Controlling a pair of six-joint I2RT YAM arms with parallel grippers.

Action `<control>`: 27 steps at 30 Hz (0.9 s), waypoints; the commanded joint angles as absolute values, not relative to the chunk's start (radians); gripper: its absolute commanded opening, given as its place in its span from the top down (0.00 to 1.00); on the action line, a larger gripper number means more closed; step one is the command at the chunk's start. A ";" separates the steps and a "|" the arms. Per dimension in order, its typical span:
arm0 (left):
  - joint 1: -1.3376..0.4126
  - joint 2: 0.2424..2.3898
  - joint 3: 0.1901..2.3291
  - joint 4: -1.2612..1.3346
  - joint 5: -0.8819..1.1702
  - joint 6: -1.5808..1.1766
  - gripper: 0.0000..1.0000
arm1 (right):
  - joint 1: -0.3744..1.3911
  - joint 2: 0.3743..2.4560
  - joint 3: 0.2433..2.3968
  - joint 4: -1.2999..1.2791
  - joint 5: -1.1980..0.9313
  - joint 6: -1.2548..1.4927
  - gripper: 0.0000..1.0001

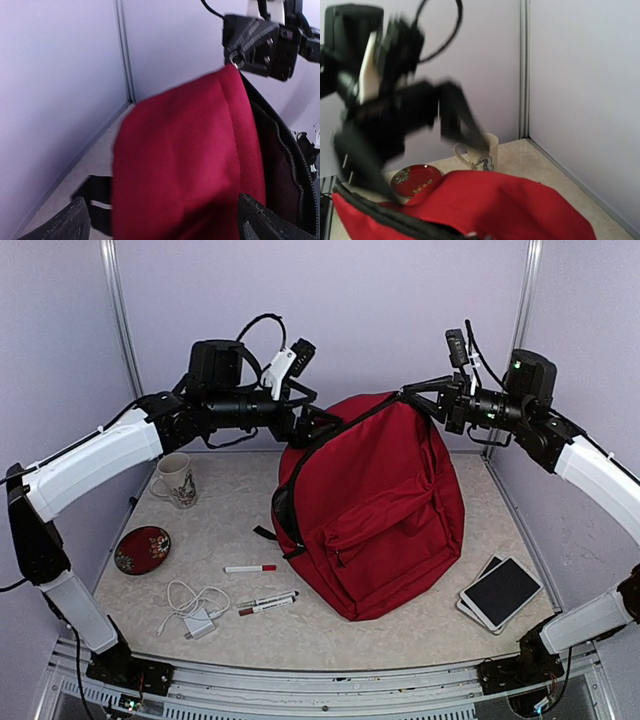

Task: Pack the student bag
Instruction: Hold the largest pocket of the student bag.

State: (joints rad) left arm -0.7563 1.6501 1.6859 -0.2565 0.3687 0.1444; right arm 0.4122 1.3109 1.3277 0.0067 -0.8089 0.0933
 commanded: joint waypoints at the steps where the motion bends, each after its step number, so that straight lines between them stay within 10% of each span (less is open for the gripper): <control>1: -0.798 1.699 1.744 -0.334 0.383 0.187 0.01 | 0.429 1.276 1.318 0.071 -0.833 0.087 1.00; 12: -0.842 1.817 1.765 -0.357 0.333 0.236 0.02 | 0.435 1.282 1.303 0.081 -0.818 0.092 1.00; 14: -0.837 1.825 1.765 -0.343 0.308 0.234 0.21 | 0.434 1.277 1.295 0.081 -0.808 0.091 1.00; 18: -0.820 1.773 1.709 -0.247 0.239 0.186 1.00 | 0.435 1.250 1.277 0.033 -0.711 0.071 1.00; 27: -0.787 1.496 1.466 0.009 0.108 0.097 1.00 | 0.261 1.122 1.077 -0.026 -0.392 0.176 1.00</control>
State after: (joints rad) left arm -0.8127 1.6257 1.4944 -0.1398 0.1810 0.1528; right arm 0.3824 1.2121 1.1683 -0.0475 -0.5705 0.1001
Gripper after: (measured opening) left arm 0.014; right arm 0.004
